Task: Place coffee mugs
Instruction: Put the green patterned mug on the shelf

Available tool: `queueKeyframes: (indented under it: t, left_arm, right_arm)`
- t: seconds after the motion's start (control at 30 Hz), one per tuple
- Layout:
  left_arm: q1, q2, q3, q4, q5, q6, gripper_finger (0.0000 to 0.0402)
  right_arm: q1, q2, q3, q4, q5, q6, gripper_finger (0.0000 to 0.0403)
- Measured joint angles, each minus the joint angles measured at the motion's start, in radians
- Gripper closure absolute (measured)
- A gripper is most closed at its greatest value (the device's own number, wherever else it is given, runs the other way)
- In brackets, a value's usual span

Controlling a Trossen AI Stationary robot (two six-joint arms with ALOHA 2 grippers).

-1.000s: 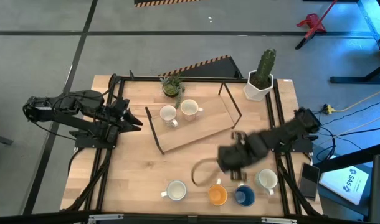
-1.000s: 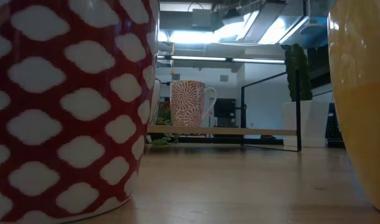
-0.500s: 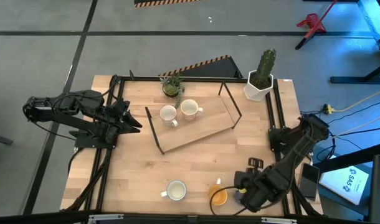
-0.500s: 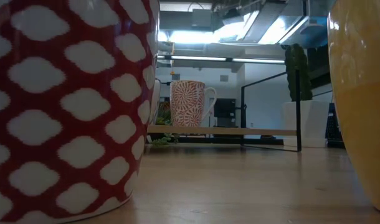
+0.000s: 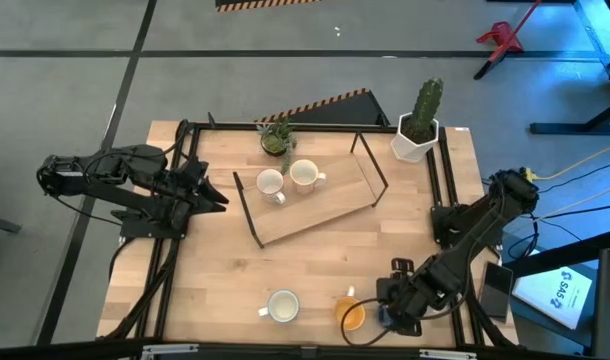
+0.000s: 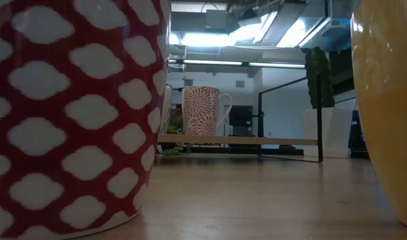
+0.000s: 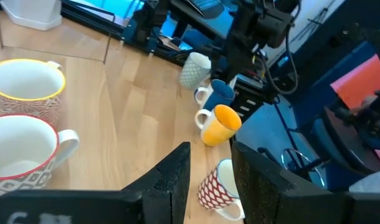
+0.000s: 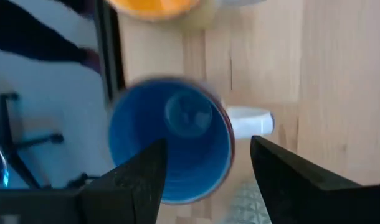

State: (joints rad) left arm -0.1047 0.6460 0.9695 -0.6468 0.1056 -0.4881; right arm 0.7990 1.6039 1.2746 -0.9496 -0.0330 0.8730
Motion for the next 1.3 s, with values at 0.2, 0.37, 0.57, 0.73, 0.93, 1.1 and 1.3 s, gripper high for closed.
queueKeyframes:
  t: [0.2,0.37,0.57,0.73,0.93,1.1,1.3]
  left_arm:
    - [0.000,0.000,0.000,0.001,-0.057,-0.003,0.0289]
    - [0.000,0.000,0.000,0.001,-0.071,-0.007,0.0289]
    - [0.000,0.000,0.000,0.001,-0.095,-0.008,0.0289]
    - [0.000,0.000,0.000,0.004,-0.097,-0.008,0.0289]
    - [0.000,0.000,0.000,0.004,-0.097,-0.003,0.0289]
    - [0.000,0.000,0.000,0.003,-0.097,0.000,0.0289]
    - [0.000,0.000,0.000,0.002,-0.096,0.000,0.0289]
  right_arm:
    - [-0.001,0.000,-0.065,0.011,-0.028,-0.036,0.0189]
    - [-0.001,0.000,-0.067,0.006,-0.021,-0.071,0.0189]
    - [-0.001,-0.003,-0.067,0.009,-0.007,-0.088,0.0189]
    - [-0.001,-0.084,-0.065,-0.022,0.095,0.000,0.0189]
    - [0.001,-0.173,-0.065,-0.211,-0.002,0.271,0.0189]
    - [0.052,-0.191,-0.064,-0.183,-0.013,0.419,0.0189]
    - [0.135,-0.168,-0.079,-0.193,0.026,0.624,0.0189]
